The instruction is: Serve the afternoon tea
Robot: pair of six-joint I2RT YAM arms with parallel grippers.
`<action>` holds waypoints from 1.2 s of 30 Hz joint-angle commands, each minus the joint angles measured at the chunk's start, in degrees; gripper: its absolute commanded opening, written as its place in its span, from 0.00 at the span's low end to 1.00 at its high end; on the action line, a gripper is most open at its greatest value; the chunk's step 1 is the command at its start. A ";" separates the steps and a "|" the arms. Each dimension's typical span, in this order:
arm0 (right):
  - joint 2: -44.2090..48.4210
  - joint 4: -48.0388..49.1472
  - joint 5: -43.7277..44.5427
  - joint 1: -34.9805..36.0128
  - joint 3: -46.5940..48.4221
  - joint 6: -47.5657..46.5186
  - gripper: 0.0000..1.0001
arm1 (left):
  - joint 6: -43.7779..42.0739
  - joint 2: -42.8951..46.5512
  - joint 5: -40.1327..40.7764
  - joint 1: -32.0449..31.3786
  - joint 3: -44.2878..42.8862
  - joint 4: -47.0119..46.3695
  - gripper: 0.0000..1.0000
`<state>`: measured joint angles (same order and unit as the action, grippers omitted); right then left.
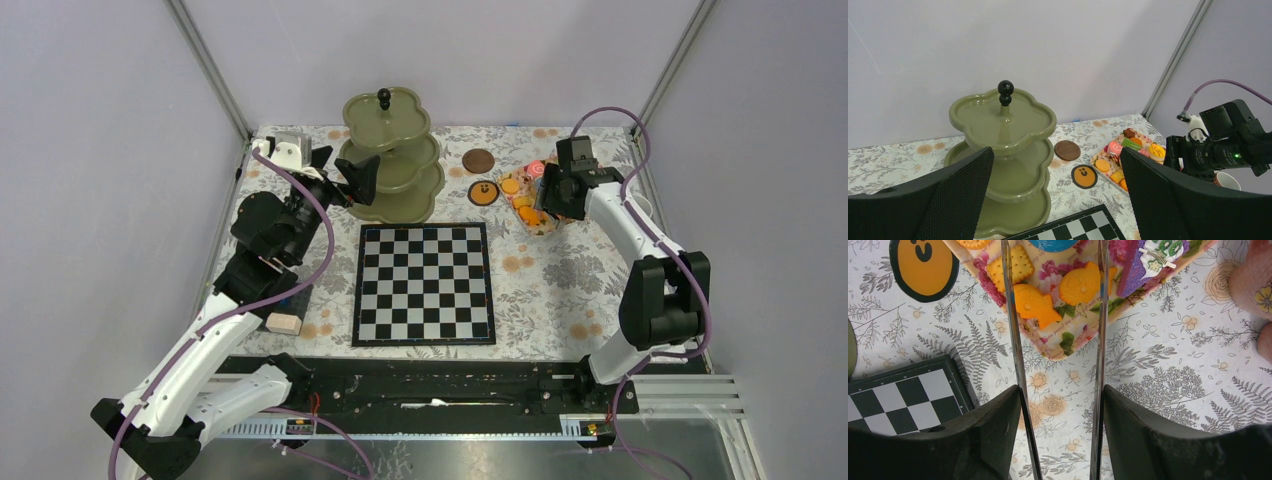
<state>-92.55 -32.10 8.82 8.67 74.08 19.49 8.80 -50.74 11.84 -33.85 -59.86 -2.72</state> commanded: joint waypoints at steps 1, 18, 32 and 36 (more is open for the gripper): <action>-1.18 2.69 1.08 -0.21 3.28 -0.76 0.65 | -0.64 0.51 0.30 -0.16 -0.42 -2.56 0.99; -3.65 4.82 2.60 -0.10 2.70 -1.71 0.50 | -0.26 0.76 -0.15 -0.08 -0.91 -2.33 0.99; 4.28 4.84 0.16 -0.01 -0.70 -3.52 0.30 | 2.88 -1.54 -0.48 -0.07 -5.87 1.68 0.99; 6.94 5.49 -1.63 -0.05 -2.54 -3.58 0.28 | 5.22 -2.54 -1.99 -0.11 -10.09 6.82 0.99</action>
<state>-90.15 -28.95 9.30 8.67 72.58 17.17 11.18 -53.21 11.40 -33.85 -64.90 1.19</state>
